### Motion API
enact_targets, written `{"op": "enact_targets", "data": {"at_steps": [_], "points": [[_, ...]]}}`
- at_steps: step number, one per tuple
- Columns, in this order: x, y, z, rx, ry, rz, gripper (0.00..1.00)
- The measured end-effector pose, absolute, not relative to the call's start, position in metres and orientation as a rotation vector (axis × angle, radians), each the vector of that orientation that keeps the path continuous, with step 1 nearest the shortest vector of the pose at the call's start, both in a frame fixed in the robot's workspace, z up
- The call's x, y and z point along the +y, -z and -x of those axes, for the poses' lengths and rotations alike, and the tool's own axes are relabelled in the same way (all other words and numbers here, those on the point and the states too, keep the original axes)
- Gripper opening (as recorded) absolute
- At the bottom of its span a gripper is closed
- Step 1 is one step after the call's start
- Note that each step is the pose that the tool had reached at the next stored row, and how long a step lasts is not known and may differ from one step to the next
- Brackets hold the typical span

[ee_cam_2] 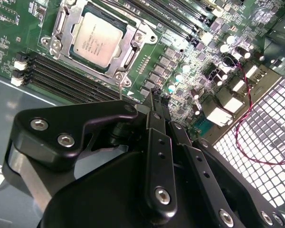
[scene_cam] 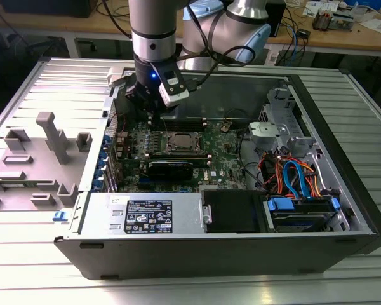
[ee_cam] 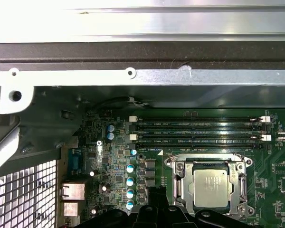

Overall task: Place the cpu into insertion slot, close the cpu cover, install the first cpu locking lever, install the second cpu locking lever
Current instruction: 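Install the first cpu locking lever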

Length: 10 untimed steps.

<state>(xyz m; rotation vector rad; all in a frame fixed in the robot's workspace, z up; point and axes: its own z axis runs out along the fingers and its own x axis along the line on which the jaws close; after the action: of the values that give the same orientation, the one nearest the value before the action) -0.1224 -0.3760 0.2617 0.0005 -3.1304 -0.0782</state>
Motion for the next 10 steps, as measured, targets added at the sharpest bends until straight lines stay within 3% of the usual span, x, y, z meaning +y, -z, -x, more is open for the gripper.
{"op": "enact_targets", "data": {"at_steps": [10], "points": [[-0.361, -0.262, 0.122, -3.130, 0.078, -0.001, 0.11]]}}
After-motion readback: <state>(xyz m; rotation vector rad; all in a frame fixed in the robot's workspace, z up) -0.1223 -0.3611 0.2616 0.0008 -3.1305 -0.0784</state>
